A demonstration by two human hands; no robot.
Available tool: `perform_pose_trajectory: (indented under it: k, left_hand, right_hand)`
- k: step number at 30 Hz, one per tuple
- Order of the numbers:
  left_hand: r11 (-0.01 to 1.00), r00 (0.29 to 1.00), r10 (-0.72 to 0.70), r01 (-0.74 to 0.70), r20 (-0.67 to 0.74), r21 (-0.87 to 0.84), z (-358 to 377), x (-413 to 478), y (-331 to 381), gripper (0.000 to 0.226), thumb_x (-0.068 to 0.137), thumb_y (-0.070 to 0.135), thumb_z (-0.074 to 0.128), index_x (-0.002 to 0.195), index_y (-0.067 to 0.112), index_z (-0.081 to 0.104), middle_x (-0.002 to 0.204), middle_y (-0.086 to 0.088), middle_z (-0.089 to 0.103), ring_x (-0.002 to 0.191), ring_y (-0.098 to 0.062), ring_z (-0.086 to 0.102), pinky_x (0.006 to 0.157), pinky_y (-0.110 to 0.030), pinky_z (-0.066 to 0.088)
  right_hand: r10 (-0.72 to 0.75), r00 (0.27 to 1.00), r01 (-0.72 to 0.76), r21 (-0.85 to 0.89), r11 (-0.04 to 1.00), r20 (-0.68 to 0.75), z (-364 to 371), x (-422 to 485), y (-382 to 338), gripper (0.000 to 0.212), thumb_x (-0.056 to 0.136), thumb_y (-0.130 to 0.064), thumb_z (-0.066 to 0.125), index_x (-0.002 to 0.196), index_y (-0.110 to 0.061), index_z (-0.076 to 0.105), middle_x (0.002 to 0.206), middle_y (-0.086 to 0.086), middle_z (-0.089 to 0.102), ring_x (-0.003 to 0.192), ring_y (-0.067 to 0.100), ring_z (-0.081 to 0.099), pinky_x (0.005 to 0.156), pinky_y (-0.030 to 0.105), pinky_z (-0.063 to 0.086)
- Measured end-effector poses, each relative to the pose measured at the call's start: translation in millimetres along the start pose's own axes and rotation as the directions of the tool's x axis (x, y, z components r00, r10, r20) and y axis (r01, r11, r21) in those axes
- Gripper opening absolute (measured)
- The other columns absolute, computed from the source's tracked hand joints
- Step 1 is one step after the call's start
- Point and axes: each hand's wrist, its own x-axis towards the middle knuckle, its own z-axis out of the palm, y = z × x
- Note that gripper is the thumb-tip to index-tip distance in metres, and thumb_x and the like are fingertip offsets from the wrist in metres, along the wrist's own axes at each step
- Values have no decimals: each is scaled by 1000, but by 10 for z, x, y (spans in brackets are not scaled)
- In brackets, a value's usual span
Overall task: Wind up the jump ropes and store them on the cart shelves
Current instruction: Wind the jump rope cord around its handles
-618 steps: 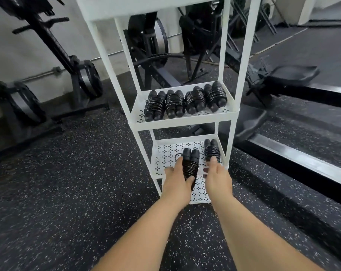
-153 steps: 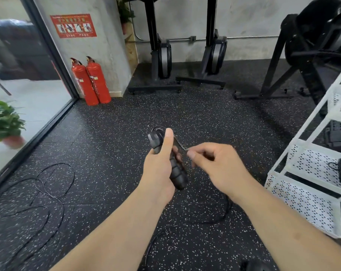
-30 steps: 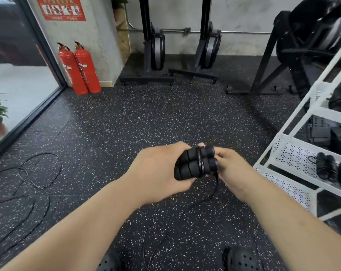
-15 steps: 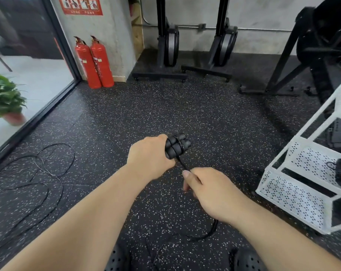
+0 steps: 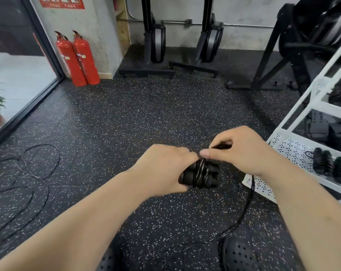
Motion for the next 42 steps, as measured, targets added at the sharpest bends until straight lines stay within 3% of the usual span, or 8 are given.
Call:
perform_pose_trajectory:
  k: [4,12,17,22,26,30,36,42]
  left_hand:
    - [1000,999,-4,4,-47,2,-6,-5,37,44,90,65,63,121,36,52,105,13,61,93,-13,64,78,-37,56]
    - [998,997,-63,64,-46,26,99,34,44,45,89,73,60,115,37,52,100,12,61,90,-15,65,74,-34,54]
    - [1000,998,-17,19,-66,23,105,32,81,50,90,74,59,121,36,52,105,12,63,92,-16,67,75,-35,55]
    - [999,994,35,-39,-102,-38,8,-24,133,56,88,77,47,121,32,52,100,13,60,84,-13,64,71,-36,56]
    - [995,993,71,-77,-91,-64,-60,-60,155,51,83,67,50,120,31,51,98,14,57,83,-12,61,69,-33,54]
    - [982,998,51,-58,-44,-182,-62,-97,146,58,90,65,63,136,34,46,106,20,50,97,-10,61,82,-34,53]
    - [762,976,-90,197,201,-617,-89,-154,41,74,93,53,76,149,45,28,120,21,61,105,-1,61,93,-30,52]
    - [597,908,-406,348,103,-722,55,-62,-278,52,92,41,82,127,45,45,110,25,68,96,9,66,85,-22,51]
  right_hand:
    - [-61,998,63,185,981,-21,-85,-52,19,28,71,-54,89,81,-30,80,83,-4,78,83,16,72,88,41,56]
    - [-59,985,72,80,994,-159,-35,-64,-10,26,70,-54,92,72,-33,77,62,-14,66,53,2,51,56,19,41]
    - [-72,987,70,-20,997,-145,-24,-30,67,28,71,-60,89,73,-36,75,63,-7,68,55,7,55,60,26,49]
    - [-54,997,64,194,979,-56,-65,3,160,25,77,-53,86,79,-29,79,79,-1,75,76,22,67,77,37,54]
    - [-54,999,50,321,946,4,0,14,191,25,78,-50,85,82,-25,80,77,-6,74,71,7,60,74,27,48]
    - [-6,996,-31,421,906,88,98,10,254,31,85,-50,81,85,-19,80,81,5,74,76,14,63,77,34,50]
    - [158,985,-174,509,843,75,446,68,231,34,106,-6,59,80,-19,76,77,0,77,75,9,64,80,32,47]
    - [230,970,-239,141,961,77,864,72,86,51,114,-48,35,87,-26,72,65,-5,61,54,12,53,57,30,41]
